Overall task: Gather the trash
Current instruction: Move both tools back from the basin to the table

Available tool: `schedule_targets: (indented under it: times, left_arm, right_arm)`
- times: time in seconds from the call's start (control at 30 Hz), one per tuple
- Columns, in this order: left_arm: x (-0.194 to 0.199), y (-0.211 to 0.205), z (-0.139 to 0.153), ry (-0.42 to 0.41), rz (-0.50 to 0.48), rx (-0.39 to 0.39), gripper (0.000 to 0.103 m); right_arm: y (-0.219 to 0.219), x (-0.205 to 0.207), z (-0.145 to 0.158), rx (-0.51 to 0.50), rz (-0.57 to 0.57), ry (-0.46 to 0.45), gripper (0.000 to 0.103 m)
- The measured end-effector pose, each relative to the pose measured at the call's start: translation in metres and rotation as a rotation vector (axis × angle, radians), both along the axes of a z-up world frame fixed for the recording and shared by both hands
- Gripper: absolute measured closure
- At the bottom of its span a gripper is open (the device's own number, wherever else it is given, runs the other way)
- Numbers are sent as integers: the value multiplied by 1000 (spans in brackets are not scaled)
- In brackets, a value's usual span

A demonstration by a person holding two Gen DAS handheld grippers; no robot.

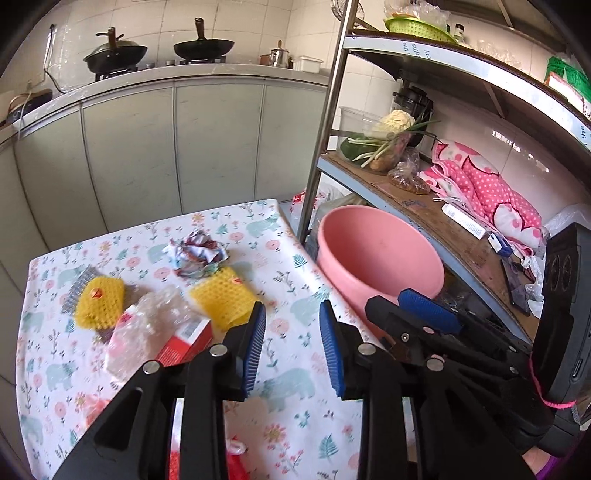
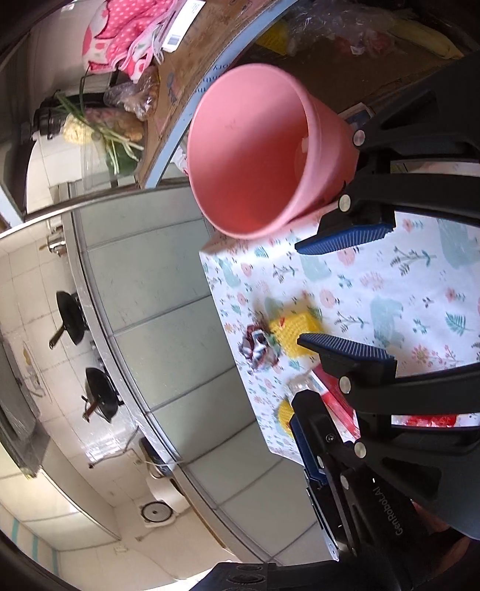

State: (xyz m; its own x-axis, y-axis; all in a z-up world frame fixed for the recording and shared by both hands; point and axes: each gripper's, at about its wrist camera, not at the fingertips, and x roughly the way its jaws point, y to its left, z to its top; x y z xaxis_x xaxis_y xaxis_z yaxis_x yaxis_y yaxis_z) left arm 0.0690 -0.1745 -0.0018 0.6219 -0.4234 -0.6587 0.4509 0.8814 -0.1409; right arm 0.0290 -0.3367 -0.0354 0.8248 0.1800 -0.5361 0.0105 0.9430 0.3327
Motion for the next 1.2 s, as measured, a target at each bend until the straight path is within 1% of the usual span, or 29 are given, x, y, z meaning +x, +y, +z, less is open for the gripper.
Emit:
schedule_targets:
  times: [0.13, 0.27, 0.37, 0.5, 0.63, 0.73, 0.83, 1.0, 1.2]
  left_arm:
    - [-6, 17, 1, -13, 64, 37, 72]
    - [-9, 36, 1, -9, 103, 13, 72]
    - [-13, 46, -2, -14, 119, 14, 72]
    - [-17, 58, 0, -23, 130, -23, 72]
    - [-18, 70, 0, -19, 185, -39, 72]
    - [-14, 82, -3, 6, 242, -42, 72]
    - [-9, 95, -7, 27, 288, -57, 72]
    - [0, 116, -8, 13, 334, -29, 72]
    - [15, 149, -11, 17, 413, -19, 72]
  right_arm:
    - [18, -3, 2, -29, 25, 0, 58]
    - [31, -4, 5, -51, 44, -3, 58]
    - [40, -5, 5, -70, 61, -5, 58]
    - [50, -4, 6, -88, 83, -6, 58]
    - [59, -4, 5, -110, 113, -4, 58]
    - [64, -3, 5, -124, 126, -8, 58]
    - [69, 1, 8, -143, 124, -31, 58]
    - [79, 11, 10, -179, 147, -70, 58]
    - [95, 18, 8, -265, 200, -108, 58]
